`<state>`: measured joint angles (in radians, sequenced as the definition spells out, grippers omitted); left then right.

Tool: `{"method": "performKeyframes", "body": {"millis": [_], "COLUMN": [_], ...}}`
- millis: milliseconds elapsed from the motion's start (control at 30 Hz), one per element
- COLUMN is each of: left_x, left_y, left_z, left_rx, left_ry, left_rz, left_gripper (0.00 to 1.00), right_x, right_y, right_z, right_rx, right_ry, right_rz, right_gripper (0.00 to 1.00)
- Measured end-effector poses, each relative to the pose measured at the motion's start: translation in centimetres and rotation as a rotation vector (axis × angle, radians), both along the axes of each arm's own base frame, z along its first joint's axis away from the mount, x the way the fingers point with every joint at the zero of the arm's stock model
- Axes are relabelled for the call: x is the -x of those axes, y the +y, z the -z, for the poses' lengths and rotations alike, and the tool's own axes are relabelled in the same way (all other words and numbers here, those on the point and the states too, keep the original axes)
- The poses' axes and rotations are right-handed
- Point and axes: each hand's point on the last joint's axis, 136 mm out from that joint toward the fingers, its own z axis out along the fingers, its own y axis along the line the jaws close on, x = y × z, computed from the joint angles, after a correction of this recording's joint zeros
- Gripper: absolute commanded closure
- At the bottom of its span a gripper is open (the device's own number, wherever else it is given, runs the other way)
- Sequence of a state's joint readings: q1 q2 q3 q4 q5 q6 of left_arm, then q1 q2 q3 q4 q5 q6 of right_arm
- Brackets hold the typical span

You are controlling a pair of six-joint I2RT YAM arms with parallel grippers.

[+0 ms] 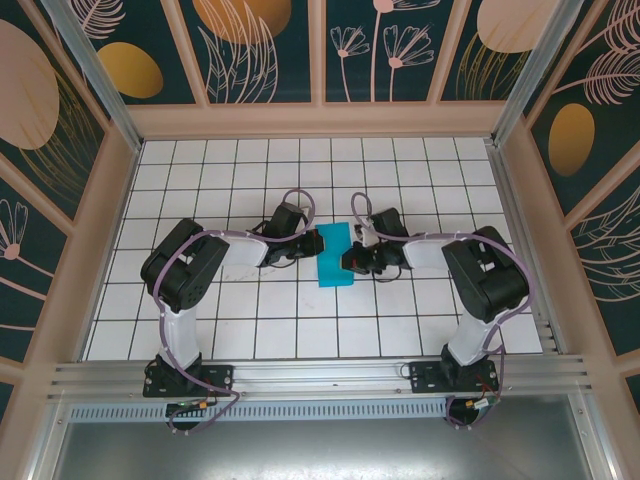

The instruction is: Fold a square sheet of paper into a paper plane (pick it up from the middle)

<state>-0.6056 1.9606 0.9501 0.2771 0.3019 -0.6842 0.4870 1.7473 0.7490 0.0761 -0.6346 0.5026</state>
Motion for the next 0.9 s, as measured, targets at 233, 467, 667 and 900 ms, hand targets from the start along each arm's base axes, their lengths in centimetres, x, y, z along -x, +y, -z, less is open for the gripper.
{"method": "performKeyframes", "body": {"millis": [233, 467, 667, 900], "left_x": [0.0, 0.0, -0.1, 1.8], "left_y": [0.0, 0.0, 1.1, 5.7], "left_z": [0.0, -0.1, -0.4, -0.6], "left_rx": [0.0, 0.0, -0.049, -0.181], "left_ry": [0.001, -0.001, -0.013, 0.01], "left_rz": [0.0, 0.0, -0.036, -0.126], "left_gripper": [1.0, 1.0, 1.0, 1.0], "right_x": [3.3, 5.6, 3.6, 0.3], "right_y": [-1.3, -2.7, -2.8, -1.8], "right_z": [0.3, -0.3, -2.6, -4.7], "right_rx": [-0.008, 0.026, 0.05, 0.045], "right_ry": [0.029, 0.056, -0.02, -0.091], "right_rz": [-0.022, -0.029, 0.013, 0.074], "right_gripper": [1.0, 1.0, 1.0, 1.0]}}
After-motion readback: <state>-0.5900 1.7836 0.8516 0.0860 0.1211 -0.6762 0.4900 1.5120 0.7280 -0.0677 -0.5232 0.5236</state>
